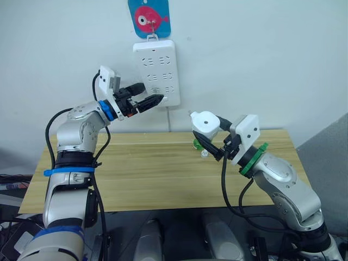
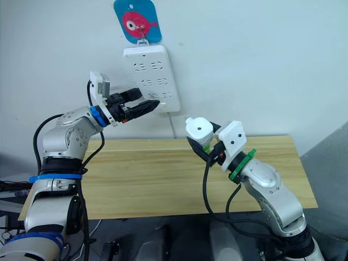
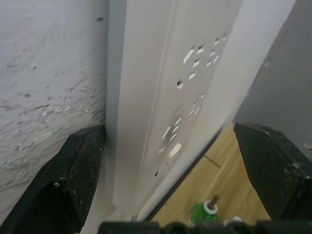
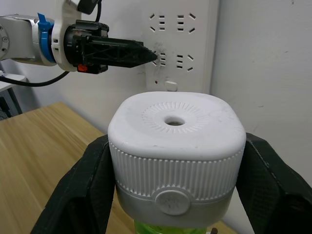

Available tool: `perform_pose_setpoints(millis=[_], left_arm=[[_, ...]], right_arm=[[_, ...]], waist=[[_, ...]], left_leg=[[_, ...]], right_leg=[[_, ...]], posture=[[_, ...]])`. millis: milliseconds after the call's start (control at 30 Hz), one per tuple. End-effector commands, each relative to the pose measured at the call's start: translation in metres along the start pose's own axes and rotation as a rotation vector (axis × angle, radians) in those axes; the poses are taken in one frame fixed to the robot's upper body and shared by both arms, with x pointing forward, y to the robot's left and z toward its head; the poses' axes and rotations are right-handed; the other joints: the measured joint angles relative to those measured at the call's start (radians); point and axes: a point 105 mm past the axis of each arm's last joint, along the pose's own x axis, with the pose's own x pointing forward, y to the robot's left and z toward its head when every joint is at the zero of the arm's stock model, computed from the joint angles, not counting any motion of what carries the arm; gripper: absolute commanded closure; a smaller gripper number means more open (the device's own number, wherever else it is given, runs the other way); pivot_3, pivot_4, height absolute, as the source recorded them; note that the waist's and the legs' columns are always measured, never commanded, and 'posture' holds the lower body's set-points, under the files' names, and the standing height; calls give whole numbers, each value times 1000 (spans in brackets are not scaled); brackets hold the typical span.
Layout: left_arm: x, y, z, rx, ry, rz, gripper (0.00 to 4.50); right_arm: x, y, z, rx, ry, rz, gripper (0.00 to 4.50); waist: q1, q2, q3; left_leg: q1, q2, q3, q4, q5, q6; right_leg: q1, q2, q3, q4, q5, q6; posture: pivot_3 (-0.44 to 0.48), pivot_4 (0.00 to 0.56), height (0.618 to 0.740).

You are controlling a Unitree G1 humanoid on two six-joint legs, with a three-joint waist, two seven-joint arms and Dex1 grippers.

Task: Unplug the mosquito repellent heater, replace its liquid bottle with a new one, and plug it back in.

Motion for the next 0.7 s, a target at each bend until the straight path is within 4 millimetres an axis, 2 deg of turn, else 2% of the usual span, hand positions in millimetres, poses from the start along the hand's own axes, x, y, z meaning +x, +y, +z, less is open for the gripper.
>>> perform_pose_setpoints(millis=[33, 100, 200, 433, 467, 700], left_arm=[[4, -4, 16, 54, -33, -35, 0], [6, -3, 16, 64, -33, -35, 0], [11, -2, 16, 61, -41, -30, 535], [16, -2, 11, 50, -42, -30, 2732], [16, -2, 10, 49, -42, -30, 2901], [14, -1, 9, 61, -37, -22, 3133]], right_arm=[[0, 6, 22, -10, -81, 22, 1475], [2, 8, 24, 8, -88, 30, 1475], [8, 10, 27, 34, -93, 34, 1475], [30, 6, 33, 61, -96, -21, 1475], [35, 5, 34, 59, -100, -34, 1475], [58, -6, 37, 31, -93, -105, 1475]], waist=[[0, 0, 0], [0, 0, 0], [0, 0, 0], [-2, 0, 0], [-1, 0, 0], [-1, 0, 0]], left_leg=[[0, 0, 0, 0, 0, 0], [0, 0, 0, 0, 0, 0], [0, 0, 0, 0, 0, 0], [0, 0, -1, 0, 0, 0], [0, 0, -2, 1, 0, 0], [1, -1, -3, 4, 1, -1]], right_leg=[[0, 0, 0, 0, 0, 0], [0, 0, 0, 0, 0, 0], [0, 0, 0, 1, 0, 0], [0, 0, -1, 2, 0, 0], [0, 0, -1, 3, 0, 0], [0, 0, -2, 10, 0, 0]], posture=[[-229, 199, 736], [-229, 198, 736], [-229, 198, 736], [-232, 200, 736], [-230, 200, 736], [-224, 199, 736]])
